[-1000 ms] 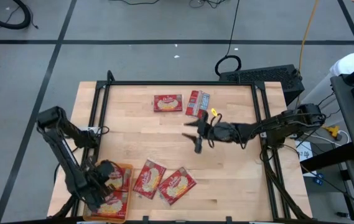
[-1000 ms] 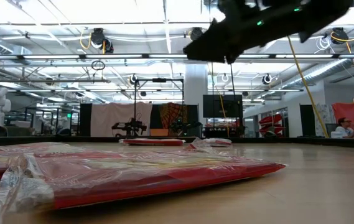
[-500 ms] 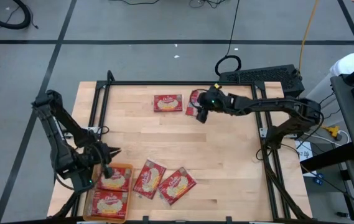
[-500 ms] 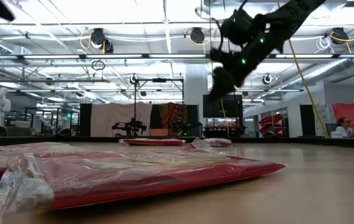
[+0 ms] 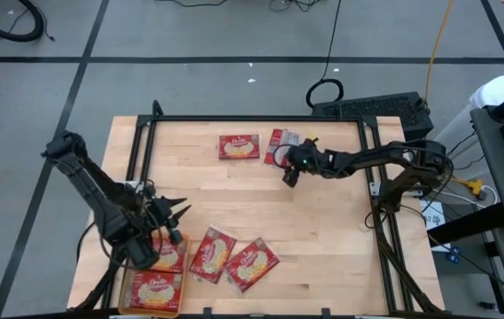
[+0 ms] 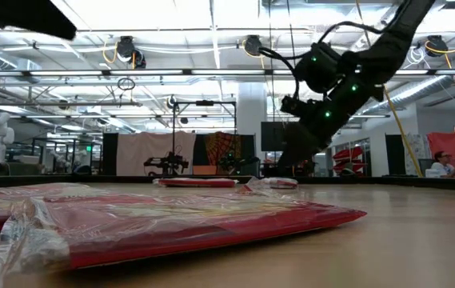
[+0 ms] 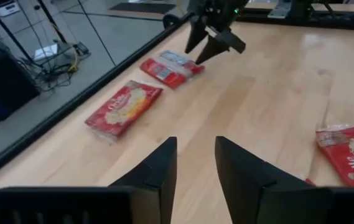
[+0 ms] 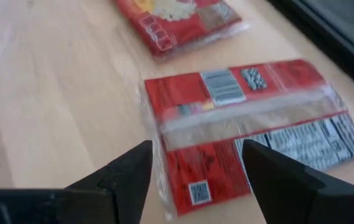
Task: Sort popcorn bags into baskets
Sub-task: Put the red popcorn bag into the orange bin
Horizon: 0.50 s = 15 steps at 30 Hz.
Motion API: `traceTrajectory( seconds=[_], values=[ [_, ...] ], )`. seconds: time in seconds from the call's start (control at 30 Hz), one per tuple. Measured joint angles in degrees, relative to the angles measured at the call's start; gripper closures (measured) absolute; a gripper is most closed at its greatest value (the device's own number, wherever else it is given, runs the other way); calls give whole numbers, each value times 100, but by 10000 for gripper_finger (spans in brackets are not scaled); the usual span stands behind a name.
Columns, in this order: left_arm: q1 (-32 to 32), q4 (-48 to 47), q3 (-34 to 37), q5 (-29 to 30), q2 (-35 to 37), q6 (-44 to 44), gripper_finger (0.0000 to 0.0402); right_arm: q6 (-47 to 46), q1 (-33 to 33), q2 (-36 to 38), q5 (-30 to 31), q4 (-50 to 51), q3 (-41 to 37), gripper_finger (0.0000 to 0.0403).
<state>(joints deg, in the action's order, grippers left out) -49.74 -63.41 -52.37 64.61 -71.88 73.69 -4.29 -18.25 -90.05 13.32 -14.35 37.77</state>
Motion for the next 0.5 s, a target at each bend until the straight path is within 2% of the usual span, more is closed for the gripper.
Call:
traceTrajectory(
  seconds=[0.23, 0.4, 0.5],
  values=[
    [348, 2049, 566, -30, -17, -1596, 284, -291, 11, -590, -7, -554, -102, 185],
    [620, 2466, 642, -71, -15, -2313, 284, -269, 36, -1045, 58, -917, -76, 210],
    [814, 2476, 642, -72, -15, -2369, 284, -394, 34, -1192, 61, -935, -71, 247]
  ],
)
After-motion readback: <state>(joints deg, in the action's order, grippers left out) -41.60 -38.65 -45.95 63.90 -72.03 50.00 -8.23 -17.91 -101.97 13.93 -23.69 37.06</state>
